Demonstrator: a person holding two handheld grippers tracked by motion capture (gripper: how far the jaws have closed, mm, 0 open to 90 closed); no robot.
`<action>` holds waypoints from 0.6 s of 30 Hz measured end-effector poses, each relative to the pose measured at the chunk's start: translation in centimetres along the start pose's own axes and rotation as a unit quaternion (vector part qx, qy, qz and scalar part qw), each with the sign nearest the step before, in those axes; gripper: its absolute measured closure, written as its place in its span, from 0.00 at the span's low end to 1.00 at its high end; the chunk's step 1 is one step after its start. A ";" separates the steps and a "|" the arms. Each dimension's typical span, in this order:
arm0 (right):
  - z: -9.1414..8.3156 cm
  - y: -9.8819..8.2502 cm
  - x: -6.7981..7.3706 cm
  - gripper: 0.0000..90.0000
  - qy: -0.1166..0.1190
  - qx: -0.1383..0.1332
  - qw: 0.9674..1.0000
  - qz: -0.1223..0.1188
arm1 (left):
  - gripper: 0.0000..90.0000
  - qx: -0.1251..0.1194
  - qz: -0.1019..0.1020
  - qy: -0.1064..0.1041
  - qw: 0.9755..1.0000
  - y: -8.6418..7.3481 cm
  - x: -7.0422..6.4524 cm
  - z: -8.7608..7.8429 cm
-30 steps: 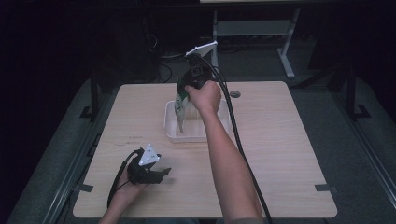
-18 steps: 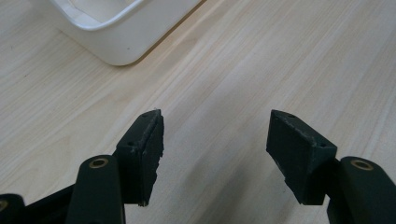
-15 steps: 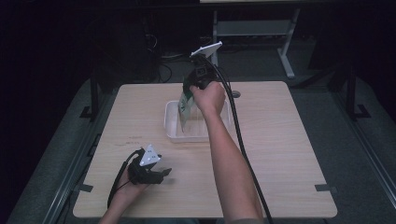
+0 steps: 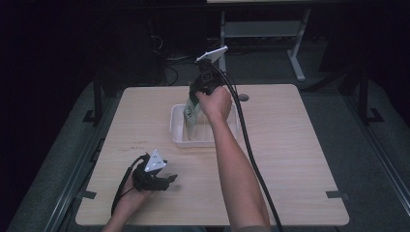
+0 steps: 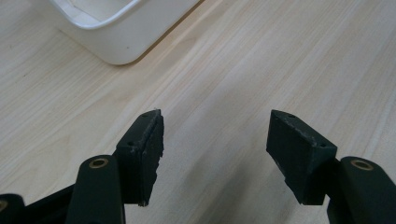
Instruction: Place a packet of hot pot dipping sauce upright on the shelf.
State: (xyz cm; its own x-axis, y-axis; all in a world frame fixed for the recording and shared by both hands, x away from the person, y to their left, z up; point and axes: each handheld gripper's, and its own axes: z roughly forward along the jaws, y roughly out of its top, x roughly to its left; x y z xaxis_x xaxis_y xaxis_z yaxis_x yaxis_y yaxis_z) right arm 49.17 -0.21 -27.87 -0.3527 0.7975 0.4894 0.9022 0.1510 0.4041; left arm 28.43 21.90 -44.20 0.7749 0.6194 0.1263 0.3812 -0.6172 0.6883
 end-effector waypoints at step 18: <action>1.6 -0.2 -0.1 0.99 -0.008 0.012 1.000 -0.003 | 0.40 -0.001 0.001 0.000 1.000 0.0 0.0 0.0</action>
State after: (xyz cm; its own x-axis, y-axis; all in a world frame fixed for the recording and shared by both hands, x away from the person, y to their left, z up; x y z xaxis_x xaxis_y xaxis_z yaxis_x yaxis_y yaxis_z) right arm 49.44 0.63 -29.26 -0.3542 0.8057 0.4748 0.9061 0.1700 0.3874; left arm 28.40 21.88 -44.20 0.7754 0.6184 0.1282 0.3786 -0.6177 0.6893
